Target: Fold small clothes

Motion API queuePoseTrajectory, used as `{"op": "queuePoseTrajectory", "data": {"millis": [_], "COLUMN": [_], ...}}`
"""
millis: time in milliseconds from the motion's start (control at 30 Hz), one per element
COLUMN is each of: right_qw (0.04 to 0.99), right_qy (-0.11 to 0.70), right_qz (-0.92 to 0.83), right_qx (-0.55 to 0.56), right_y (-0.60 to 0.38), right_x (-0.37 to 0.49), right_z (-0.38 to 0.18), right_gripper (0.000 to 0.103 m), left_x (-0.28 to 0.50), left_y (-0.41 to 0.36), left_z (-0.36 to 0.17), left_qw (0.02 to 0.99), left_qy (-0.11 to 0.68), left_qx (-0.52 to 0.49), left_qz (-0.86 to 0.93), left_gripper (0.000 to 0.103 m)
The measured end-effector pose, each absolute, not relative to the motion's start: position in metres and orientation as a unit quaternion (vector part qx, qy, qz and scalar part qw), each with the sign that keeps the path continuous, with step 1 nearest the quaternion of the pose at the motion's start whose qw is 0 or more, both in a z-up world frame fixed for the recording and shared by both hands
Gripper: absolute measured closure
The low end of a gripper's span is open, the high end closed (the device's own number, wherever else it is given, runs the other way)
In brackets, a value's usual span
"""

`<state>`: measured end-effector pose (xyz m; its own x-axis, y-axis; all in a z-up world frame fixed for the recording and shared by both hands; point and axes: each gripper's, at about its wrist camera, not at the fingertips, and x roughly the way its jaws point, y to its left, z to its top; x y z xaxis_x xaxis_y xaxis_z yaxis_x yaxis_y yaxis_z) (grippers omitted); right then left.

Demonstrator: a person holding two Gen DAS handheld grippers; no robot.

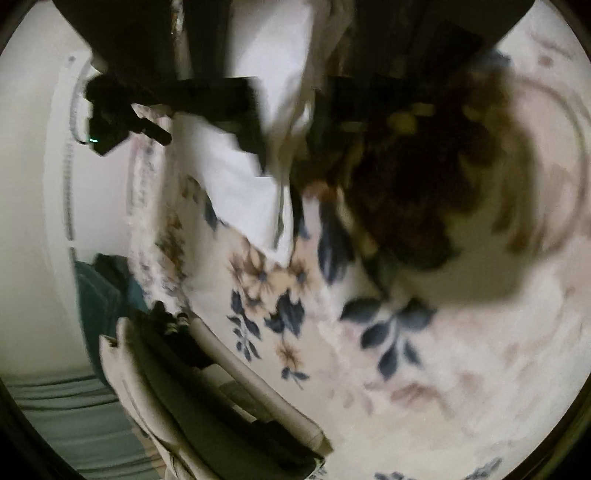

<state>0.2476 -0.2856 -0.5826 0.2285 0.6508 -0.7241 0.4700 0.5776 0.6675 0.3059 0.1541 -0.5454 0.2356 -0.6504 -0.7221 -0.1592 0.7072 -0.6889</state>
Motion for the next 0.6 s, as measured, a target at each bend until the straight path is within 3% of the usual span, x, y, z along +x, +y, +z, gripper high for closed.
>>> {"op": "queuePoseTrajectory", "data": {"millis": [67, 200, 333, 367, 400, 433, 467, 600], "right_qw": [0.600, 0.535, 0.542, 0.546, 0.555, 0.560, 0.564, 0.587], "right_qy": [0.636, 0.645, 0.632, 0.628, 0.623, 0.621, 0.618, 0.616], "right_qz": [0.106, 0.175, 0.214, 0.214, 0.215, 0.213, 0.212, 0.209], "right_qx": [0.473, 0.516, 0.511, 0.511, 0.507, 0.505, 0.505, 0.483], "right_y": [-0.285, -0.266, -0.239, -0.236, -0.231, -0.228, -0.225, -0.218], "right_x": [0.236, 0.217, 0.221, 0.222, 0.225, 0.227, 0.228, 0.233], "right_z": [-0.598, -0.629, -0.637, -0.636, -0.634, -0.631, -0.629, -0.602], "right_gripper": [0.034, 0.034, 0.034, 0.040, 0.049, 0.070, 0.079, 0.086], "left_x": [0.290, 0.278, 0.282, 0.283, 0.283, 0.284, 0.284, 0.285], "left_y": [0.160, 0.135, 0.105, 0.102, 0.100, 0.099, 0.100, 0.105], "left_z": [-0.555, -0.578, -0.581, -0.577, -0.574, -0.569, -0.565, -0.543], "left_qw": [0.680, 0.619, 0.634, 0.644, 0.650, 0.661, 0.665, 0.673], "left_qy": [0.591, 0.611, 0.619, 0.614, 0.611, 0.609, 0.606, 0.599], "left_qx": [-0.385, -0.417, -0.377, -0.370, -0.364, -0.350, -0.346, -0.345], "left_qz": [-0.201, -0.263, -0.269, -0.269, -0.267, -0.265, -0.266, -0.263], "left_gripper": [0.040, 0.040, 0.042, 0.043, 0.056, 0.068, 0.080, 0.085]}}
